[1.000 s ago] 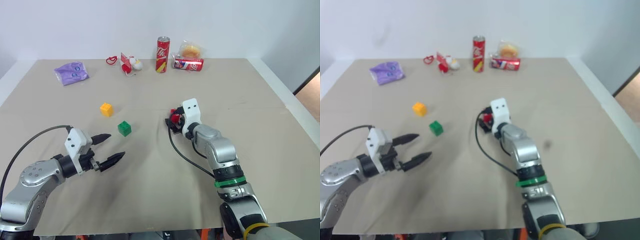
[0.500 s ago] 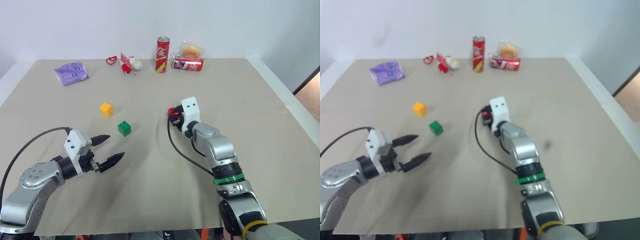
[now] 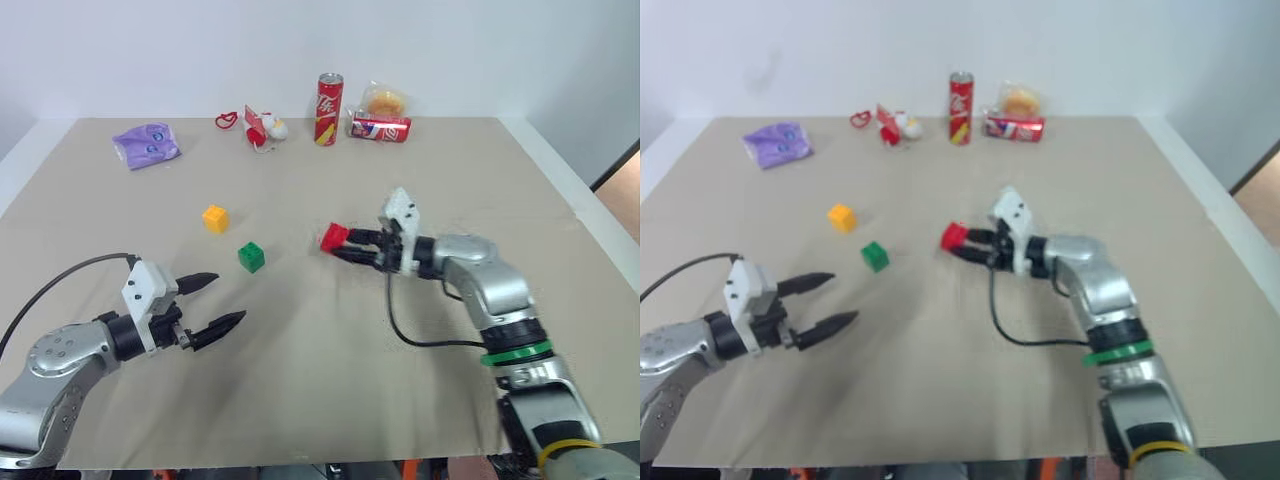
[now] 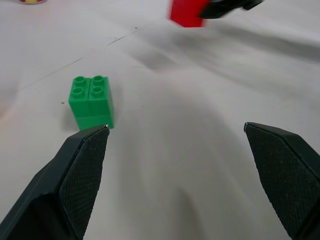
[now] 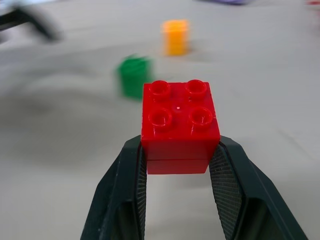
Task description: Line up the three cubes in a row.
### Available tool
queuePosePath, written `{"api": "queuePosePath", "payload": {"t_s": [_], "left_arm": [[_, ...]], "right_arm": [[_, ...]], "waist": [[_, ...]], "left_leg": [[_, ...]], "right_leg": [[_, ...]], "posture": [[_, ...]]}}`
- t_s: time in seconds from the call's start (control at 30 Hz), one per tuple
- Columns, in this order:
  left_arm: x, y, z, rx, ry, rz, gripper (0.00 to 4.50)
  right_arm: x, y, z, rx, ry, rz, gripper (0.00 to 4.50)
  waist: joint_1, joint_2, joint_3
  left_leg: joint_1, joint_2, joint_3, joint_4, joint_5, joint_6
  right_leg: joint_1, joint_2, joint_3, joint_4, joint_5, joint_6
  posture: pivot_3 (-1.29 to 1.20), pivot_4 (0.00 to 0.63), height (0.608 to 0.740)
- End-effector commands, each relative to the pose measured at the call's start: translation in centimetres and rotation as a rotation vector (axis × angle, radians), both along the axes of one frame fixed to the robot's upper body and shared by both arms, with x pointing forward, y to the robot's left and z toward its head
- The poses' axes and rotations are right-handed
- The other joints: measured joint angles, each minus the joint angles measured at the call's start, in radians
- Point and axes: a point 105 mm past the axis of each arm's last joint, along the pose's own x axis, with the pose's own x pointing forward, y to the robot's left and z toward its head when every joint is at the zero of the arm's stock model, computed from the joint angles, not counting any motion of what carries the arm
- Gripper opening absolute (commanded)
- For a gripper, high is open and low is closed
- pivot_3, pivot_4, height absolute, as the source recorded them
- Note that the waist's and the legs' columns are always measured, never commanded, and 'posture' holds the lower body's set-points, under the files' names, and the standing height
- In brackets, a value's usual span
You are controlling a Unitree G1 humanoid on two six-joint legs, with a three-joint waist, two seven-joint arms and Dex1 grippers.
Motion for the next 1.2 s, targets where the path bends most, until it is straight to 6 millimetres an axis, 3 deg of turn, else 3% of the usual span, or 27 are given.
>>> {"api": "queuePosePath", "payload": {"t_s": [0.03, 0.33, 0.53, 0.83, 1.07, 1.2], "left_arm": [[-0.2, -0.2, 1.1, -0.005, -0.038, -0.033, 4.5], [-1.4, -1.3, 0.7, -0.01, -0.007, -0.078, 4.5], [-2.1, -1.3, -0.1, 0.005, 0.023, -0.086, 4.5], [-0.8, -1.5, 0.5, -0.052, -0.061, -0.096, 4.5], [1.3, 0.0, 0.3, -0.042, -0.08, -0.091, 4.5], [1.7, 0.0, 1.2, -0.091, -0.105, -0.133, 4.5]], "right_arm": [[-0.3, -0.7, 0.8, -0.071, -0.039, 0.143, 1.2], [2.6, -1.7, 0.3, -0.248, -0.065, 0.232, 1.2], [2.5, -2.7, -1.8, -0.38, -0.02, 0.301, 1.2], [2.3, -3.5, -3.7, -0.396, -0.018, 0.286, 1.2], [2.3, -4.3, -3.6, -0.357, -0.007, 0.243, 1.2], [2.3, -4.3, -3.2, -0.327, 0.0, 0.23, 1.2]], "waist": [[-0.007, 0.0, 0.0], [-0.03, 0.0, 0.0], [-0.028, 0.0, 0.0], [-0.028, 0.0, 0.0], [-0.026, 0.0, 0.0], [-0.026, 0.0, 0.0]], "left_leg": [[0.0, 0.0, 0.0, 0.0, 0.0, 0.0], [0.0, 0.0, 0.001, 0.001, 0.0, 0.0], [0.0, 0.0, 0.001, 0.001, 0.0, 0.0], [0.001, 0.0, 0.001, 0.004, 0.0, 0.0], [0.001, -0.001, 0.001, 0.006, 0.0, 0.0], [0.001, -0.001, 0.001, 0.006, 0.0, 0.0]], "right_leg": [[0.0, 0.0, 0.0, 0.0, 0.0, 0.0], [0.0, 0.001, 0.001, 0.0, 0.002, 0.0], [0.0, 0.0, 0.001, 0.0, 0.001, -0.001], [0.002, 0.0, 0.002, 0.001, 0.002, 0.0], [0.003, 0.0, 0.002, 0.001, 0.003, 0.001], [0.003, 0.0, 0.002, 0.001, 0.004, 0.001]], "posture": [[0.0, 0.15, 0.74], [0.0, 0.15, 0.74], [0.0, 0.15, 0.74], [0.0, 0.15, 0.74], [0.0, 0.15, 0.74], [0.0, 0.15, 0.74]]}}
